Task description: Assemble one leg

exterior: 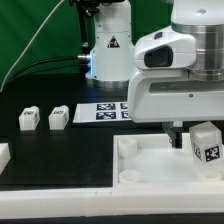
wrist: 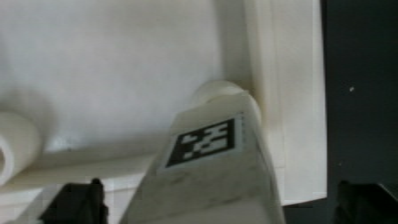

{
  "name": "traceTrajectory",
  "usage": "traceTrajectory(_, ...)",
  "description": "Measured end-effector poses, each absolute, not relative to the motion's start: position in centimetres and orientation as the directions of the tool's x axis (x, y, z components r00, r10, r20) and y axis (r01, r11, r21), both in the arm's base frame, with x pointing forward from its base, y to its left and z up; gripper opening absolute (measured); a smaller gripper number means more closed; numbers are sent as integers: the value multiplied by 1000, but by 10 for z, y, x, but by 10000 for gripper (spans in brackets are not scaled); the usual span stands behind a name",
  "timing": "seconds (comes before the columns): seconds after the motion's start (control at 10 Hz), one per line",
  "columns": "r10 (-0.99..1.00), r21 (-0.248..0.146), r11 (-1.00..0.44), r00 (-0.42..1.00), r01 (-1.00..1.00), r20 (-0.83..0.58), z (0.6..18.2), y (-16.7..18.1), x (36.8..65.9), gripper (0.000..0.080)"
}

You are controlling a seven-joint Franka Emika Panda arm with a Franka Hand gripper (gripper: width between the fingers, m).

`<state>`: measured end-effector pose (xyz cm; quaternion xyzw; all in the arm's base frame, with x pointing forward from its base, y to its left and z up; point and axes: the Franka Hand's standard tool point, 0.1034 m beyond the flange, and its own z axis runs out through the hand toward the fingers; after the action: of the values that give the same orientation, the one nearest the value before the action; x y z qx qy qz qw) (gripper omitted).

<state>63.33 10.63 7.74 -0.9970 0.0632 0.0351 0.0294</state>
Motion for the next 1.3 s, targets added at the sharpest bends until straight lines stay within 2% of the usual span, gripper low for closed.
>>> traceTrajectory(0.3, 127, -67, -990, 990, 123, -58, 78, 106, 633, 649)
traceTrajectory(0.6, 100, -66, -993, 993, 96, -60, 77, 106, 633, 649)
traceTrajectory(0.7, 100, -66, -993, 993, 96, -60, 77, 106, 633, 535)
traceTrajectory(0.8, 100, -66, -993, 993, 96, -60, 77, 106, 633, 535)
traceTrajectory(0.9, 100, -66, -993, 993, 96, -60, 77, 106, 633, 353)
traceTrajectory(1.0, 100, -66, -993, 993, 96, -60, 77, 106, 633, 292)
traceTrajectory(1.3, 51, -64, -997, 997, 47, -64, 77, 106, 633, 292)
